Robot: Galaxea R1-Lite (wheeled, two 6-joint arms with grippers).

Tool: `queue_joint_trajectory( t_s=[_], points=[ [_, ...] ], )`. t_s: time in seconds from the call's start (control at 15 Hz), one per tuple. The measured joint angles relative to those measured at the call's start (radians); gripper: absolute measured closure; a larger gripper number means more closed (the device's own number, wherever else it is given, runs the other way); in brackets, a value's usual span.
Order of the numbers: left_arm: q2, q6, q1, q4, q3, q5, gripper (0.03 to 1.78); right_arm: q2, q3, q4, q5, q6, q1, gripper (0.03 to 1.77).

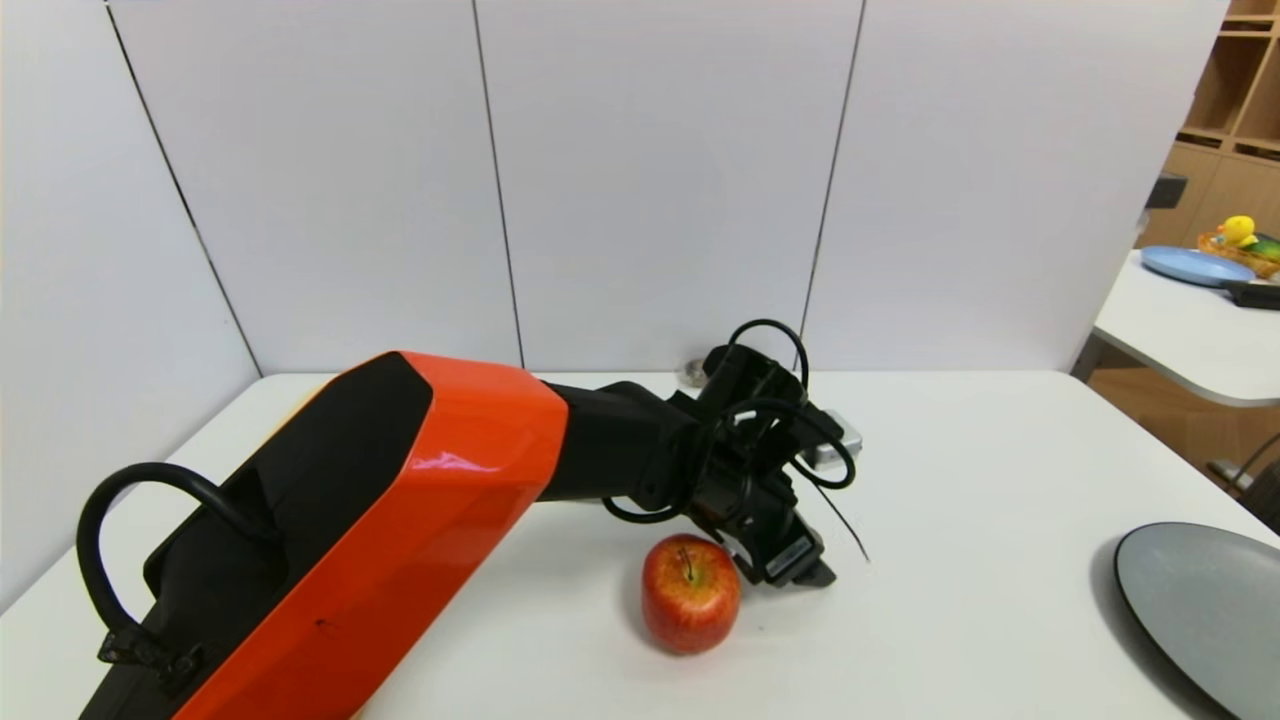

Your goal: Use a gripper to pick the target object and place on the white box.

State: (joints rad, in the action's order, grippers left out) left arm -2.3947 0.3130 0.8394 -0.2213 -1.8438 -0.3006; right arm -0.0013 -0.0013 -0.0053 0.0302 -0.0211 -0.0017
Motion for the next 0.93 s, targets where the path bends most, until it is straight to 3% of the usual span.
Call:
queue_joint_trajectory(
  t_s=[0.33, 0.4, 0.6, 0.93],
  points=[
    [0.001, 0.0, 0.001, 0.0, 0.004, 0.0, 1.09, 0.0, 0.0, 0.0, 0.0, 0.0, 0.0, 0.1],
    [0.001, 0.0, 0.001, 0.0, 0.004, 0.0, 1.3, 0.0, 0.0, 0.0, 0.0, 0.0, 0.0, 0.1],
    [0.006, 0.0, 0.001, -0.008, 0.006, 0.0, 1.3, 0.0, 0.0, 0.0, 0.0, 0.0, 0.0, 0.1],
    [0.076, 0.01, -0.028, -0.11, 0.011, -0.002, 1.3, 0.0, 0.0, 0.0, 0.0, 0.0, 0.0, 0.1]
  ],
)
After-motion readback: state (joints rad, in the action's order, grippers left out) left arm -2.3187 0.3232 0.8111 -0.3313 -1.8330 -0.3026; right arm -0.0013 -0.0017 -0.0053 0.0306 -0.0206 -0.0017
